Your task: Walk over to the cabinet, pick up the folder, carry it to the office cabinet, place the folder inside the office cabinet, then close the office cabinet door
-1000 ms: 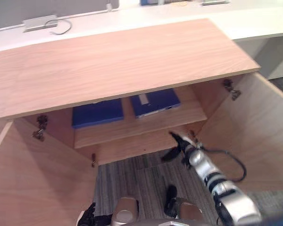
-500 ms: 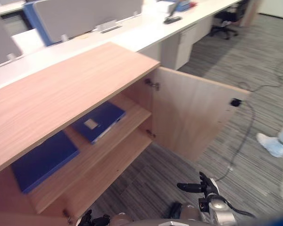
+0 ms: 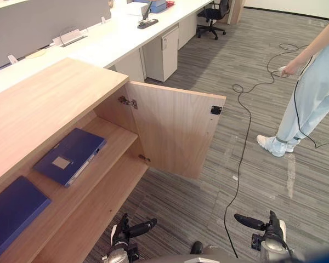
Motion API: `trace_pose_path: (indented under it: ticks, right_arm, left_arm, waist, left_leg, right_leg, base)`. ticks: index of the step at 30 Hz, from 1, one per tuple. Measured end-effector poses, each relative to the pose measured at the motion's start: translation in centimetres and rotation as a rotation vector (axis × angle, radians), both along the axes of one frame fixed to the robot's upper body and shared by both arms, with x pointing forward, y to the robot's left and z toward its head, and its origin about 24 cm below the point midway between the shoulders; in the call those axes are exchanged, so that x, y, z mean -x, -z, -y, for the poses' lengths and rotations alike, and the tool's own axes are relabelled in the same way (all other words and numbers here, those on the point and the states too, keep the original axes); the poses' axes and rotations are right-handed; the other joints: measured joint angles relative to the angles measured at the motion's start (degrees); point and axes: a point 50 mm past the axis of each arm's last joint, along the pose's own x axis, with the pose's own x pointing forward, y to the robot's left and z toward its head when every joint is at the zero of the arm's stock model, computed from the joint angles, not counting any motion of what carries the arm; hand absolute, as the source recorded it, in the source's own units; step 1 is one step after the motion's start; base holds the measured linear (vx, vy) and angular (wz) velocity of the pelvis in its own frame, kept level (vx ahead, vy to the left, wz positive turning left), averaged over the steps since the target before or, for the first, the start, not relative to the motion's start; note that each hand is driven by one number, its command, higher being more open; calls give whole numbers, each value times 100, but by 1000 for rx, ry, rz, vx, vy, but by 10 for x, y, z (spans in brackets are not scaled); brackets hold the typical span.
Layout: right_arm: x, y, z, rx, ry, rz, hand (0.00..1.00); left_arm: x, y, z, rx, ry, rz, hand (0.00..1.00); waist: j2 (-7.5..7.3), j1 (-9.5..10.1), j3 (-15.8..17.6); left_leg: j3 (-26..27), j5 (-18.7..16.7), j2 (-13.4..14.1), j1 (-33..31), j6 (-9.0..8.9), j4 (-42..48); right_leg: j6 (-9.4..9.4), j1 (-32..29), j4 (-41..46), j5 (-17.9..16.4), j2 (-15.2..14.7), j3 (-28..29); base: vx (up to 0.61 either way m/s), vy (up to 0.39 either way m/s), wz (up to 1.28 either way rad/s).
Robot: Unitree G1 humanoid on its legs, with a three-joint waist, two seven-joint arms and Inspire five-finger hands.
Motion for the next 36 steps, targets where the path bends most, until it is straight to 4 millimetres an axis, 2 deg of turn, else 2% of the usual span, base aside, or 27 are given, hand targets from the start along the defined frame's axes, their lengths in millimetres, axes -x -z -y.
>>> trace_pose_path:
  ticks: [5,7,9,12,15,21,26,31,36]
  right_arm:
    - [-48,-26,6,36,-41,131,100]
    - [-71,-42,11,66,-60,195,100]
    - [-102,-68,18,109,-80,303,100]
    - [-128,-91,24,116,-56,390,100]
    - [-144,-105,25,96,-43,443,100]
    - [-165,-108,15,-19,-15,456,100]
    - [-179,-121,16,-99,15,502,100]
    - [-197,-149,25,-154,52,592,100]
    - [-219,-188,29,-126,4,659,100]
  left_arm:
    - [18,7,-25,-81,-29,-98,100]
    - [25,8,-31,-95,-43,-122,100]
    - [30,9,-34,-104,-47,-138,100]
    - [38,11,-36,-102,-61,-168,100]
    - [47,12,-39,-104,-83,-191,100]
    - [61,14,-44,-107,-114,-227,100]
    - [63,14,-44,-99,-118,-222,100]
    - [66,14,-44,-94,-123,-211,100]
    - [63,13,-42,-83,-100,-187,100]
  waist:
    - [-11,7,-26]
    - [-11,20,-32]
    - [-16,68,-39]
    - [-25,181,-43]
    - [-60,263,-66]
    - [-60,340,-67]
    - [1,439,-53]
    - [84,539,-2]
    - [106,626,156]
  left_leg:
    - [-17,72,-6,69,-7,-103]
    - [-53,120,-24,110,-18,-182]
    - [-78,203,-78,78,28,-284]
    - [-199,249,-128,77,42,-365]
    - [-381,316,-178,-39,34,-401]
    - [-754,469,-226,-188,31,-484]
    - [-1011,536,-245,-298,39,-486]
    - [-1287,566,-271,-312,32,-492]
    - [-1492,613,-293,-365,41,-498]
  right_leg:
    - [-41,105,-198,148,79,35]
    - [-30,202,-387,262,114,22]
    - [-25,243,-656,466,142,14]
    - [-21,393,-1016,698,180,-51]
    - [-25,455,-1277,869,175,-182]
    - [-52,550,-1563,1018,174,-497]
    - [-64,629,-1717,1086,181,-734]
    - [-45,825,-1866,1110,189,-990]
    - [-43,914,-1930,1117,186,-1197]
  base:
    - [36,5,-4]
    - [-12,27,3]
    - [-43,37,3]
    - [-85,29,11]
    - [-82,7,20]
    - [-57,-1,28]
    - [-32,-5,27]
    - [-20,0,27]
    - [-24,0,20]
